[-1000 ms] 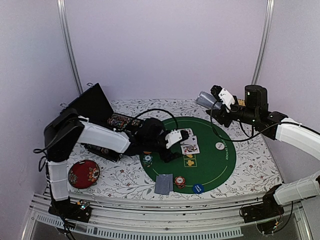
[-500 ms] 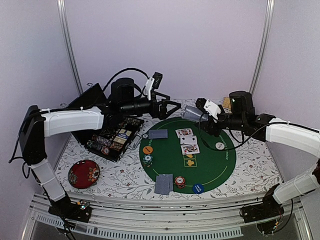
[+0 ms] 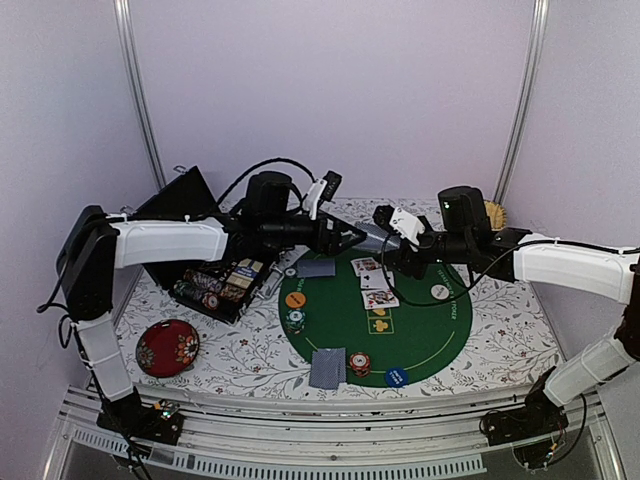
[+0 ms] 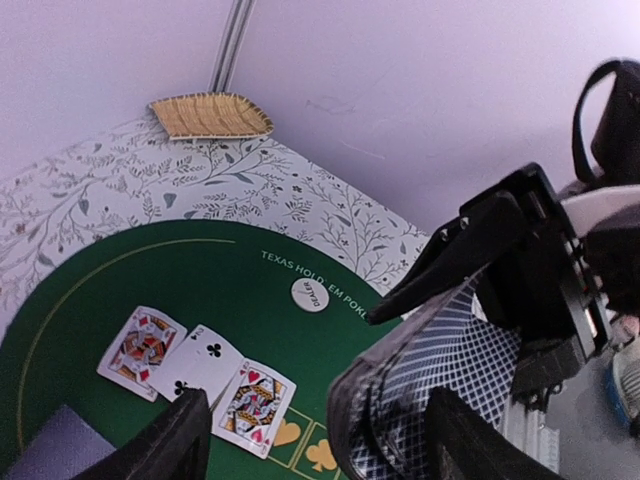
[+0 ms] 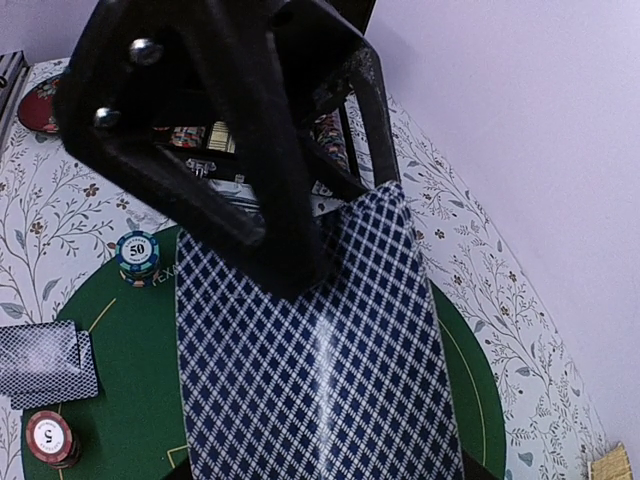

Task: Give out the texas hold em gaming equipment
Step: Pick up the poker card from the face-down deck piles.

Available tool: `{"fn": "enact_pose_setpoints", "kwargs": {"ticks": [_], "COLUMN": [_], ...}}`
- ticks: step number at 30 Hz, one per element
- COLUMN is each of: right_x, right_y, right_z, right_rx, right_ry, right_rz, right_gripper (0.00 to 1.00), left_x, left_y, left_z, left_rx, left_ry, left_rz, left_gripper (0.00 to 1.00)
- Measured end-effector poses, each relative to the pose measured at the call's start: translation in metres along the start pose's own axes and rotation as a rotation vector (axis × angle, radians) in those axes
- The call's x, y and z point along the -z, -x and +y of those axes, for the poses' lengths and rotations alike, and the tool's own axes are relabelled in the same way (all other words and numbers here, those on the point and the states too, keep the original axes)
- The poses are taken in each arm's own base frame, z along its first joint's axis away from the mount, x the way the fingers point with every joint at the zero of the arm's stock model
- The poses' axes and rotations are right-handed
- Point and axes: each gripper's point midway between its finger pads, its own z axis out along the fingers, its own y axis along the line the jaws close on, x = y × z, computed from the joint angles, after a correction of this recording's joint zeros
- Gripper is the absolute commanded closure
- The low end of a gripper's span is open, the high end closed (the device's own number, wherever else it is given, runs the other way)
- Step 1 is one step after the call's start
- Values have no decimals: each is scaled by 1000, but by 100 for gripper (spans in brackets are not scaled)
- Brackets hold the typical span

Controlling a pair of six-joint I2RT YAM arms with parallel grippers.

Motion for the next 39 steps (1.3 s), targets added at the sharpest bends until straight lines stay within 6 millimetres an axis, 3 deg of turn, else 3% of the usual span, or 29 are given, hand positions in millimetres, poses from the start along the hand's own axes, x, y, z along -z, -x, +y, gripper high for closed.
{"fn": "enact_pose_setpoints", "kwargs": {"ticks": [2,8,13,17,28,36,39], "right_x": [0,0,0,1,5,20,26], "right_y": [0,2,3,4,2,-16,-25], "right_z": [0,0,-1,-1,-12,-52,-69], "right_rx": [1,5,7,9,2,-67,-102], "right_ry": [1,-1,-4,-7,-31,-154,-219], "right_rz": [-1,-8,-13,-15,-13,17,43], "right_gripper": [54,54,54,54,54,54,54], "left_x": [0,5,12,16,32,64,63], "left_y": [2,4,7,7,6,21,11], "left_z": [0,-4,-10,-11,-17,-25,-20], "left_rx": [-2,-4,-7,-11,-9,17,82], "left_ry": [3,-4,-17,-13,-15,-22,-25], "left_rz": [-1,-21,-33,-37,-63,-155,-157], "left_gripper": [48,76,84,100,100,100,100]}}
